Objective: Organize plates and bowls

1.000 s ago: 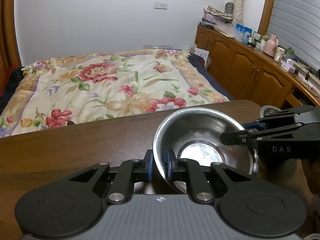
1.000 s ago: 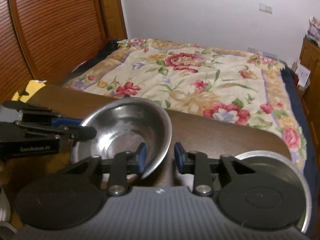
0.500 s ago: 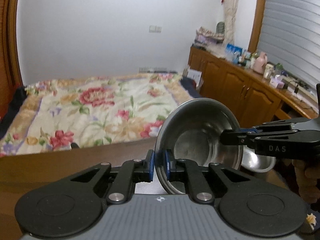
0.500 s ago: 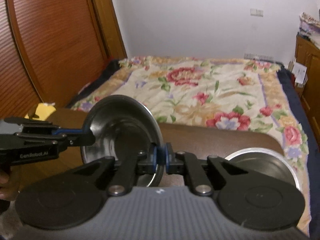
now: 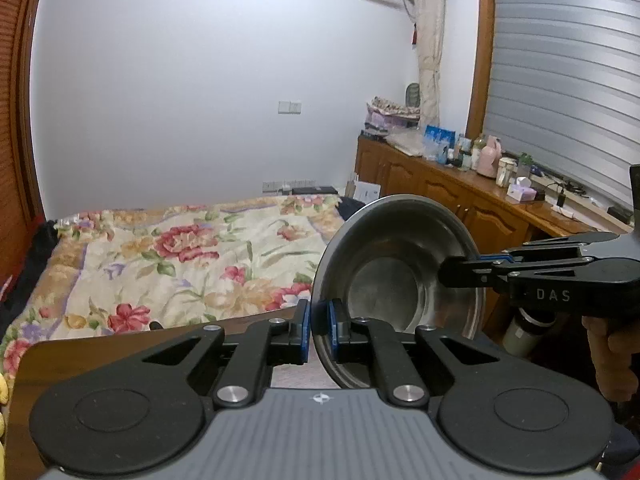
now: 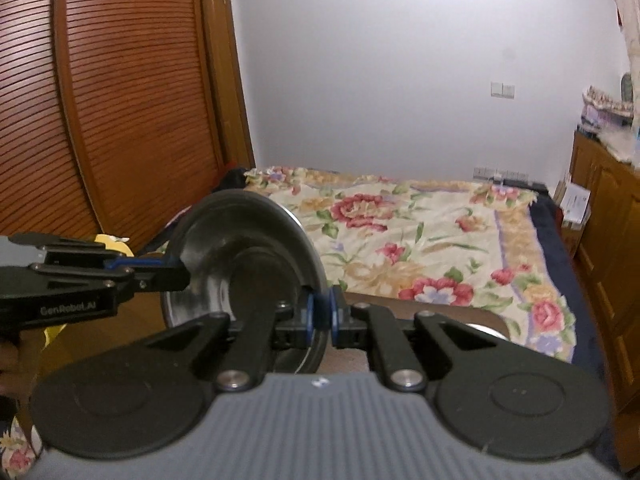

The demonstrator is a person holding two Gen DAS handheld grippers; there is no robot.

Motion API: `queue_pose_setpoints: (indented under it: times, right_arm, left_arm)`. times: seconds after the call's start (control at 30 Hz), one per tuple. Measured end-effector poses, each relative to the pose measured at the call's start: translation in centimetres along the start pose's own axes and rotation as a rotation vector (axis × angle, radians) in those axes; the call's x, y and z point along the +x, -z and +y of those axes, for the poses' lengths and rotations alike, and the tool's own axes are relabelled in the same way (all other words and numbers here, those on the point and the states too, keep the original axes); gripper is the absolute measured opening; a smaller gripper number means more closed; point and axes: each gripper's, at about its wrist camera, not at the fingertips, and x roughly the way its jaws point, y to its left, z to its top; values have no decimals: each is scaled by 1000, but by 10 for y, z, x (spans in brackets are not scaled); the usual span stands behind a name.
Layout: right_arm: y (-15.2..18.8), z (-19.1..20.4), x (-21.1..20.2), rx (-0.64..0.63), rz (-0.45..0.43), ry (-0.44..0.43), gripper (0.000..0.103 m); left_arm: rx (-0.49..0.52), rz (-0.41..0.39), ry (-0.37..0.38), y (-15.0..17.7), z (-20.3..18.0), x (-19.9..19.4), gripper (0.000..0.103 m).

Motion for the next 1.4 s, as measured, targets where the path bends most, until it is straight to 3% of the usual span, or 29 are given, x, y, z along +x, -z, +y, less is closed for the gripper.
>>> queue_pose_setpoints:
  times: [0.43, 0.9, 1.4]
  right_arm:
    - [18, 11, -41, -16, -49, -2, 10]
    - [70, 15, -52, 0, 21, -35, 10]
    - [116, 19, -41, 65, 100, -54, 10]
  left_arm:
    - [-3, -17, -3, 27, -20, -42, 11]
    - [-63, 60, 10, 88, -33, -53, 11]
    - [-54, 131, 1, 125, -36, -46, 11]
